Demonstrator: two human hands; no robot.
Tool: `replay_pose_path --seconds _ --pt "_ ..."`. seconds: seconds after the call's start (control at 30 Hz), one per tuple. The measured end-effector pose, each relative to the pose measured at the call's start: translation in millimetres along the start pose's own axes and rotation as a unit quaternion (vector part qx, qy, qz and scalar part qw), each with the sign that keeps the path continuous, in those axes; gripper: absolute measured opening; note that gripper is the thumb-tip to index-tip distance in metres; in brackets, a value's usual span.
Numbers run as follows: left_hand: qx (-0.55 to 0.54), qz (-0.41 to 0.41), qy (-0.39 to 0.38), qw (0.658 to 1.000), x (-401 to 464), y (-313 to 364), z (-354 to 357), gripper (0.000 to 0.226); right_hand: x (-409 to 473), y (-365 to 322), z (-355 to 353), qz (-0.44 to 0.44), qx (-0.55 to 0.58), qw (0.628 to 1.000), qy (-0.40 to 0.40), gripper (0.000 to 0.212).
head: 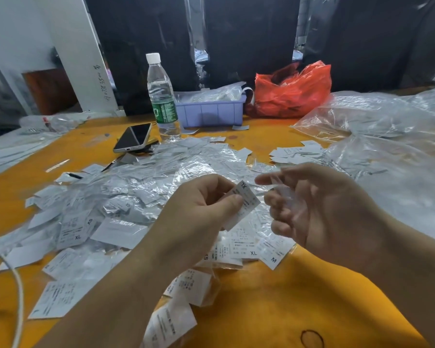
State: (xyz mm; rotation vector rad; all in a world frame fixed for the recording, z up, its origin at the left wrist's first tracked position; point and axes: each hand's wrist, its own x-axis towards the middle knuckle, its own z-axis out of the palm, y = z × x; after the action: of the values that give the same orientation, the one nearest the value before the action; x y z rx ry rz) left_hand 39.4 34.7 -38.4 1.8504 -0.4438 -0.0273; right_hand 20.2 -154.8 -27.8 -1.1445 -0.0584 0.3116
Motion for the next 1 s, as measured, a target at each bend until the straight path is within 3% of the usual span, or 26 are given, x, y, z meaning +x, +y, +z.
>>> replay_pose_path --seconds 0.13,0.27,0.47,0.6,0.83,1.0 --pt "0.047 0.031 0.016 0.998 -4 1 6 0.02 -4 -2 0 -0.015 0.071 0.997 -0.024 0.057" --pt "0.13 0.071 0.027 0.989 -8 5 13 0.019 -2 1 7 -0.047 0.002 0.999 0.012 0.052" --pt "0.119 0.073 0.01 0.99 -10 8 13 0.017 -3 7 11 -0.104 -0.061 0.991 0.053 0.063" --pt "0.082 0.055 -0.026 0.995 -10 10 10 0.037 -3 9 14 -0.13 -0.091 0.984 0.08 0.074" --pt "0.074 0.036 0.015 0.996 -8 8 7 0.02 3 9 13 -0.077 -0.033 0.991 0.103 0.048" --pt "0.089 0.041 0.046 0.994 -7 7 7 0.017 3 8 8 -0.038 -0.023 0.997 0.064 0.015"
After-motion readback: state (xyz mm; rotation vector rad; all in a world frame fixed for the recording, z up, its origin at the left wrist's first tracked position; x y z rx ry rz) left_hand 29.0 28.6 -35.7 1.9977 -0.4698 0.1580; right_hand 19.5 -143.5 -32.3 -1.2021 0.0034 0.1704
